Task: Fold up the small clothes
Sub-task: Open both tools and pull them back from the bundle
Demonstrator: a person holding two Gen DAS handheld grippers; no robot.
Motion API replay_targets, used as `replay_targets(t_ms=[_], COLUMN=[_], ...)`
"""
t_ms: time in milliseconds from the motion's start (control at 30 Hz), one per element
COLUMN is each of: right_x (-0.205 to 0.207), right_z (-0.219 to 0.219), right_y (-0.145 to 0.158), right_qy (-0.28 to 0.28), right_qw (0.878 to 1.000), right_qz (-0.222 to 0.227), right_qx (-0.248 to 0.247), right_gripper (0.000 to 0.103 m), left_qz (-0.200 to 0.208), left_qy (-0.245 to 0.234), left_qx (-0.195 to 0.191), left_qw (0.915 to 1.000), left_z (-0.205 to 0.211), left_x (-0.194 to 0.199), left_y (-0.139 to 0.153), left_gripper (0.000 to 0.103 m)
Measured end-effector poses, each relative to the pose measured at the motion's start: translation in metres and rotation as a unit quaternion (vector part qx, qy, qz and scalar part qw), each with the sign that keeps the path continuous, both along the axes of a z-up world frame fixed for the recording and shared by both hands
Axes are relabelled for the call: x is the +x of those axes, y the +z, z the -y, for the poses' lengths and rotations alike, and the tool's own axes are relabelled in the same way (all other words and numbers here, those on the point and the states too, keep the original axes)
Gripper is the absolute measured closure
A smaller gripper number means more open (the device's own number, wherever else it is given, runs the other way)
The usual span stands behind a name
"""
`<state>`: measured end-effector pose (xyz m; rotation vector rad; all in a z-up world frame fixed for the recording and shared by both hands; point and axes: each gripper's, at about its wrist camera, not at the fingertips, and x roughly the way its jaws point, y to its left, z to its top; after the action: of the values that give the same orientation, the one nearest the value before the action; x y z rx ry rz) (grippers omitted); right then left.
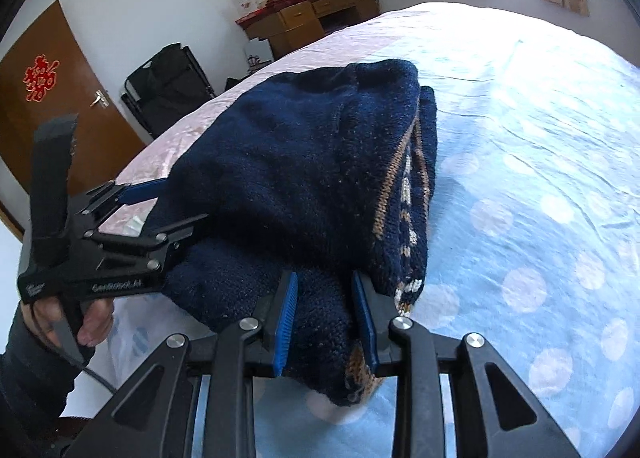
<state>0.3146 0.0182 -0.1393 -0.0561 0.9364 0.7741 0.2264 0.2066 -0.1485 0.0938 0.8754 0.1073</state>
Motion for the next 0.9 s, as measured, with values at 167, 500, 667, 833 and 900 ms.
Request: replay_targets(t_ms=[167, 500, 667, 833, 900], right_x=[-0.008, -0.062, -0.097, -0.117, -0.121], right_z=[0.005, 0.007, 0.010, 0.012, 0.014], right_y=[0.005, 0.063, 0.096, 0.113, 0.118], right_qy=[-0.023, -0.081, -0.105, -0.119, -0.128], right_qw=[1.000, 0.990, 0.976, 0.966, 0.964], right_qz=[0.008, 0.113, 0.190, 0.226, 0.229], right_qx=[-0.002, -0.018, -0.028, -0.033, -0.032], right_gripper=[0.070, 0.032, 0.032, 0.032, 0.032], left_qz=[0.011, 0.084, 0.127, 0.164, 0.171], left_qy=[0.004, -0.003, -0.007, -0.005, -0.006], left_qx=[-0.013, -0.006, -0.004, 0.005, 0.002], left_qw=[0.9998, 0.9964, 0.9919, 0.9865, 0.9853], left_z=[-0.003, 0.007, 0.010, 0.012, 0.013], left_x=[-0.015, -0.057, -0.078, -0.094, -0.097], left_y=[0.004, 0.052, 0.080, 0.099, 0.102], left_gripper=[0.013, 0.004, 0.000, 0.000, 0.000])
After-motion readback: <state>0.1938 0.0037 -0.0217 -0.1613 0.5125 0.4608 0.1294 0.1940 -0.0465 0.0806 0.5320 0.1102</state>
